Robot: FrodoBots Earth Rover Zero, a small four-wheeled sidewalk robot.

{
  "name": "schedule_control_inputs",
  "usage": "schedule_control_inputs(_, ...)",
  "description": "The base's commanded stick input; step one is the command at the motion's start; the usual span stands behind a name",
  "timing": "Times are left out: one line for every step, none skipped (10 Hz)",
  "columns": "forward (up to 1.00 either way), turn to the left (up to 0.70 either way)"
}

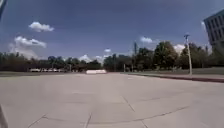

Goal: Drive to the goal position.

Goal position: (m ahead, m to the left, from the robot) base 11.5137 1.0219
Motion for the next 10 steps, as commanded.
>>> schedule_control_inputs(0.7,0.0)
schedule_control_inputs(0.7,0.0)
schedule_control_inputs(0.7,0.0)
schedule_control_inputs(0.7,0.0)
schedule_control_inputs(0.7,0.0)
schedule_control_inputs(0.7,0.0)
schedule_control_inputs(0.7,0.0)
schedule_control_inputs(0.7,-0.31)
schedule_control_inputs(0.7,-0.33)
schedule_control_inputs(0.7,-0.35)
